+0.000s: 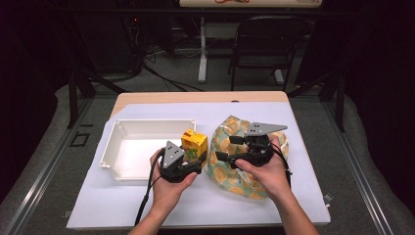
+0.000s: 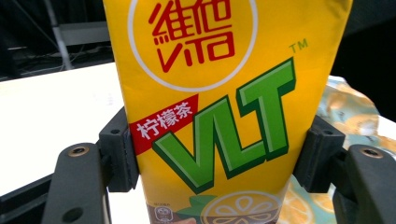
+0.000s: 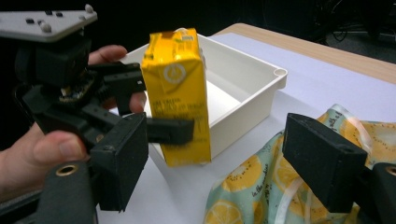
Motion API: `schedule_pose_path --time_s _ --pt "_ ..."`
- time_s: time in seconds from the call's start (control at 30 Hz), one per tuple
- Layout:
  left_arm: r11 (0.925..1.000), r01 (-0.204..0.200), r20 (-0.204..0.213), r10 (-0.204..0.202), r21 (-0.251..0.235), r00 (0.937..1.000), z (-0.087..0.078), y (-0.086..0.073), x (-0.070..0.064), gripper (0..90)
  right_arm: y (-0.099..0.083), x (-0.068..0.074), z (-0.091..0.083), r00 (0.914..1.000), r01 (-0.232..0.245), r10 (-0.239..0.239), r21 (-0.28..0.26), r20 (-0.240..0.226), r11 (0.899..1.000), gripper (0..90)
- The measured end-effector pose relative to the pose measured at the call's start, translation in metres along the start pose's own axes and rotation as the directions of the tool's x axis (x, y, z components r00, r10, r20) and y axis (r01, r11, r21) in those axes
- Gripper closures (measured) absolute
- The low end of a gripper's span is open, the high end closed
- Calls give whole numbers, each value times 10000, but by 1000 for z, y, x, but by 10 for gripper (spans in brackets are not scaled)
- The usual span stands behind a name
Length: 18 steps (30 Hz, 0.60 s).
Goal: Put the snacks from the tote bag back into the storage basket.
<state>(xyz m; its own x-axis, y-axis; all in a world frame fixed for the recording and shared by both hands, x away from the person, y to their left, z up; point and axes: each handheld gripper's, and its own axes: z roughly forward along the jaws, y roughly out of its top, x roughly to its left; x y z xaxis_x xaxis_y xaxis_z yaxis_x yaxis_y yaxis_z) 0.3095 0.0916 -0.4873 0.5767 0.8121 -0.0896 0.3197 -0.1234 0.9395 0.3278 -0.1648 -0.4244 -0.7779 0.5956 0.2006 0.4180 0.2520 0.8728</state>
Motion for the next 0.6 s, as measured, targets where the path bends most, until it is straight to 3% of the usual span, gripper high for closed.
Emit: schedule_pose_path --time_s 0.33,0.6 --pt "9994 139 -794 -165 -329 9967 -2 -2 23 312 -13 -12 4 9985 -104 115 -219 541 9997 205" --pt "9978 322 -1626 -412 -578 9858 -1 -3 46 313 -33 -24 -22 9934 40 21 -534 1147 9986 211"
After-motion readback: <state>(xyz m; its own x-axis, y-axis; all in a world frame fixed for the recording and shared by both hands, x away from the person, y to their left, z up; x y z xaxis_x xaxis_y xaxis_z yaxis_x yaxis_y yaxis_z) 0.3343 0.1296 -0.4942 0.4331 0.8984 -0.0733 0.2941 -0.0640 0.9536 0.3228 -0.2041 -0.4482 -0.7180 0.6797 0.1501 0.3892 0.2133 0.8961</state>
